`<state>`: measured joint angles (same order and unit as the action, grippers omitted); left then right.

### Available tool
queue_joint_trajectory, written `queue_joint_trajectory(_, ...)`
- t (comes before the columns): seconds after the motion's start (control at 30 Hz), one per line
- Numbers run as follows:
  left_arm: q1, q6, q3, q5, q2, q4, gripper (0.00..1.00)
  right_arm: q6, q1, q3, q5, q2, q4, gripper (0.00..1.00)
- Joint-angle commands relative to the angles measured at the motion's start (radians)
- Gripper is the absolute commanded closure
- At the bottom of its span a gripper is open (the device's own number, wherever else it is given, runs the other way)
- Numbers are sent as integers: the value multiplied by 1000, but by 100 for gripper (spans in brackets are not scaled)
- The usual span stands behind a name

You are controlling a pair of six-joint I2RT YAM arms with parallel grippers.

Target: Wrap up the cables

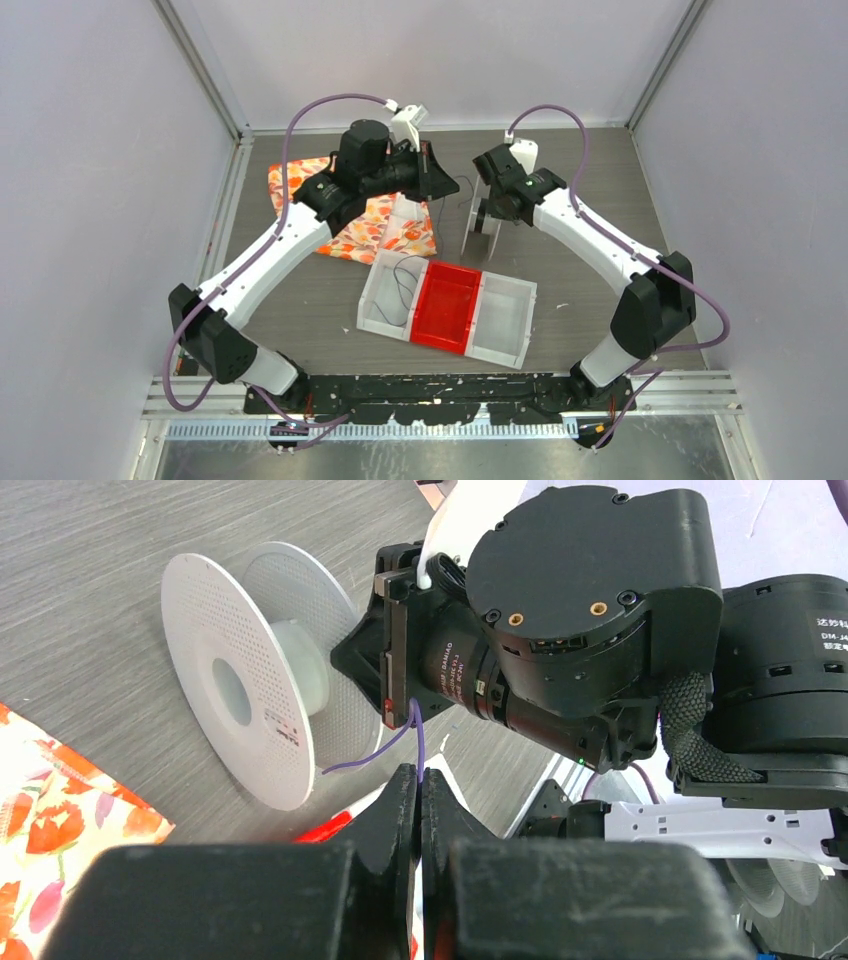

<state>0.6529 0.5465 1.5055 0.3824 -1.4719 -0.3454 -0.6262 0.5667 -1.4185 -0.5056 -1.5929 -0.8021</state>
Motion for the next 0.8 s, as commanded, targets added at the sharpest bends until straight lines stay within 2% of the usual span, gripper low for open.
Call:
queue_joint_trajectory(0.0, 2, 15, 0, 2, -2, 69, 100, -63, -5, 19, 5, 31, 80, 94)
queue_joint_trajectory(0.13, 1, 20, -22, 1, -2, 78, 100, -77, -5, 46, 36, 59, 98, 77)
queue_joint_trajectory(0.37, 1, 28, -42, 6, -11, 91, 100, -82, -5, 55, 81, 105, 114, 67)
queue_joint_trajectory(0.53, 1, 39, -56, 3, -19, 105, 100, -89, -5, 57, 105, 129, 118, 55)
queue_joint_trajectory(0.77, 1, 112, -111, 12, -22, 211, 100, -104, -5, 60, 126, 180, 121, 43)
